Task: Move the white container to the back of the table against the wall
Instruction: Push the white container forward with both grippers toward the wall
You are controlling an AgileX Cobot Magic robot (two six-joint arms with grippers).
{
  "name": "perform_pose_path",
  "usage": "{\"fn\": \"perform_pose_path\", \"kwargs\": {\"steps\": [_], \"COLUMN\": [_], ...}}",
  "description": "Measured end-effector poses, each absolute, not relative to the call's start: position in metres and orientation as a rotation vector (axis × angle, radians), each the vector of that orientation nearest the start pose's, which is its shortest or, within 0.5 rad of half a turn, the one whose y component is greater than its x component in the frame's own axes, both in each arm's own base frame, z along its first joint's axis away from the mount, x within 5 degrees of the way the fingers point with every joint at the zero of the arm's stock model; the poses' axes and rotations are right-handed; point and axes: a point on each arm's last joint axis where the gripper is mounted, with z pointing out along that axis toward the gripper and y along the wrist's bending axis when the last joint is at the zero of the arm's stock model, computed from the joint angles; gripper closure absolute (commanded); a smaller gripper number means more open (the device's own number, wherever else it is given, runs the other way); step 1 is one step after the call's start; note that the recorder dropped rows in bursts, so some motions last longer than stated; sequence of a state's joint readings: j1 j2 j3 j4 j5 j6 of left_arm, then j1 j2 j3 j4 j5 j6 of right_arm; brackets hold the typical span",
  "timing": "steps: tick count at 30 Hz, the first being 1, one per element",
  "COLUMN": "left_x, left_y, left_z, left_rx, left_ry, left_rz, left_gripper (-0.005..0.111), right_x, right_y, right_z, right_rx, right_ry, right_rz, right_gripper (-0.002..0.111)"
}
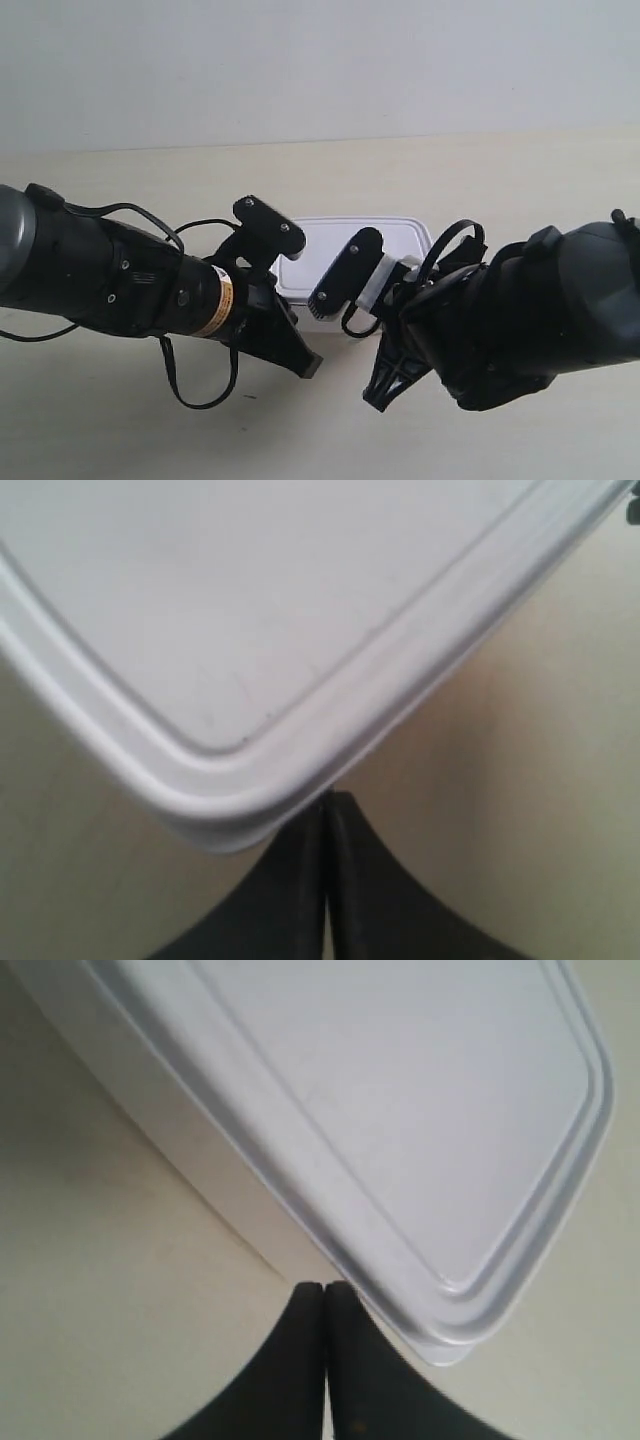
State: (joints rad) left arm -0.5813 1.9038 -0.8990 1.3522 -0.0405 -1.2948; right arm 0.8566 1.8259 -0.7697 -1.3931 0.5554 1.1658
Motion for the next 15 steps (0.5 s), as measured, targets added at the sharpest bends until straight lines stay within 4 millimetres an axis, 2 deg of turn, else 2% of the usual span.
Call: {"fn": "perform_pose_path", "kwargs": {"steps": [9,15], "left_x": [0.306,0.314], "left_y": [-0.204,-0.206], "left_z": [0.123,0.113], "left_rx": [0.789,0.794], "left_ry": [2.341,2.355], "left_rz": [-0.270,-0.227], "left_gripper": [0.107,0.107], "right_x": [0.240,0.247], "right_y": [0.202,0.198], "right_z": [0.125,0.126], "right_rx": [-0.914,-0.705], "right_ry": [2.238,2.273], "right_rz": [-0.367,-0.288], "right_gripper": [0.108,0.108]}}
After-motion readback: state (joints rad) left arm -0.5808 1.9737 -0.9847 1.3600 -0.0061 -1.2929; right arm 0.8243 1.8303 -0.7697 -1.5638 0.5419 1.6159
